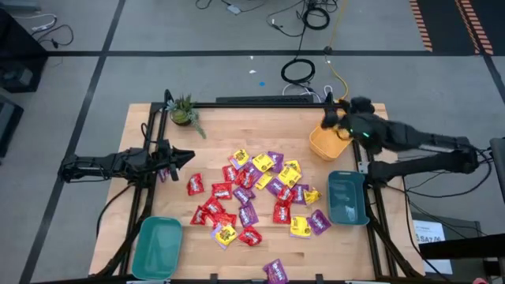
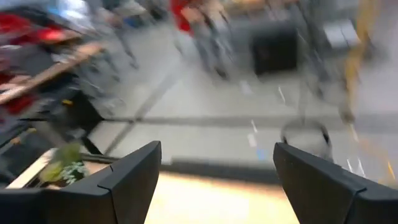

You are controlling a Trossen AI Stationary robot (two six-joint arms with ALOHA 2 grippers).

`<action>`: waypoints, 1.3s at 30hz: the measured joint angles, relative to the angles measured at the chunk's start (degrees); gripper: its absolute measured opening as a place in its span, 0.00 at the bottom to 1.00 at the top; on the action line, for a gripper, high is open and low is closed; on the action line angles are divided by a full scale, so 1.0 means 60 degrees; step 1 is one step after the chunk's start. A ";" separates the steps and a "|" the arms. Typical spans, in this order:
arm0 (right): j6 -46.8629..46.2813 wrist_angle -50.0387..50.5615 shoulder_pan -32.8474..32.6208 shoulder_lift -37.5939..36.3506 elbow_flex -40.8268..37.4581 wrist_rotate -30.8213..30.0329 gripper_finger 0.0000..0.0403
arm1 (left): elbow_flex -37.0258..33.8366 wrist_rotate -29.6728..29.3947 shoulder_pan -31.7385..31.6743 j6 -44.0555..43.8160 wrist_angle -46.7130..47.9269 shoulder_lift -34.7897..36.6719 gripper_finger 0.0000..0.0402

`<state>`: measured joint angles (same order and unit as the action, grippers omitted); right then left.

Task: Sort candy
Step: Move the yellow bin to the top center of the table

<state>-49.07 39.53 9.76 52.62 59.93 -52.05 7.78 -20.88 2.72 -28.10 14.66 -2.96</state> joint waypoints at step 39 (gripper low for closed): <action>-0.7212 0.2766 0.4790 0.2798 -0.3852 0.8196 0.65 | 0.0000 0.0000 -0.0001 0.0001 0.0000 -0.0002 0.18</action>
<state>-92.34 56.13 38.50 69.41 36.81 -2.87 7.78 -20.88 2.72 -28.09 14.66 -2.97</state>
